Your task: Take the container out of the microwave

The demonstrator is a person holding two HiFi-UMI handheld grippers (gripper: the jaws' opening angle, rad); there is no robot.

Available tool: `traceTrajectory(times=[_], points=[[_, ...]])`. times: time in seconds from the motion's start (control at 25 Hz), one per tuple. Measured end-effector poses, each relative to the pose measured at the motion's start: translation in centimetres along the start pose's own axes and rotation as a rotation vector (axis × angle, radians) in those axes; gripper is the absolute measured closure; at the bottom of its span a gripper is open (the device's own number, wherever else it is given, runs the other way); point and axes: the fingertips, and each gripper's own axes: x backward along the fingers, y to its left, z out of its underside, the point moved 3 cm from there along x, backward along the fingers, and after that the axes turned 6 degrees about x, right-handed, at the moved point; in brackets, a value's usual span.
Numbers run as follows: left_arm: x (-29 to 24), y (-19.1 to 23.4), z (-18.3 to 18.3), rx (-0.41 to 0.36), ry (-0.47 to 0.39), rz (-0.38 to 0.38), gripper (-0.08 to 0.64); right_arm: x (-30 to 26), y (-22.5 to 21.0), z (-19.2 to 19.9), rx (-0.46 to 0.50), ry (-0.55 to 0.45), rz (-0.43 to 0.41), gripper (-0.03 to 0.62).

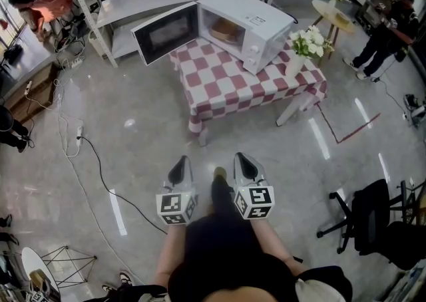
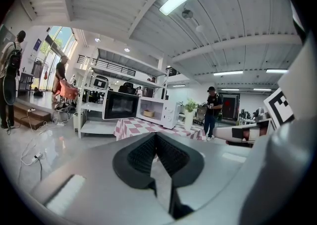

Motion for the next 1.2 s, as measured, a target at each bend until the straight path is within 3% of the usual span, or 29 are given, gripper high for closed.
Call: traceTrajectory(times=[1.2], points=[[-11.8, 1.0, -2.1, -0.012, 0.036, 0.017, 0.551, -10.4, -6.1, -2.5, -0.022, 0.033, -0.004, 0.591]])
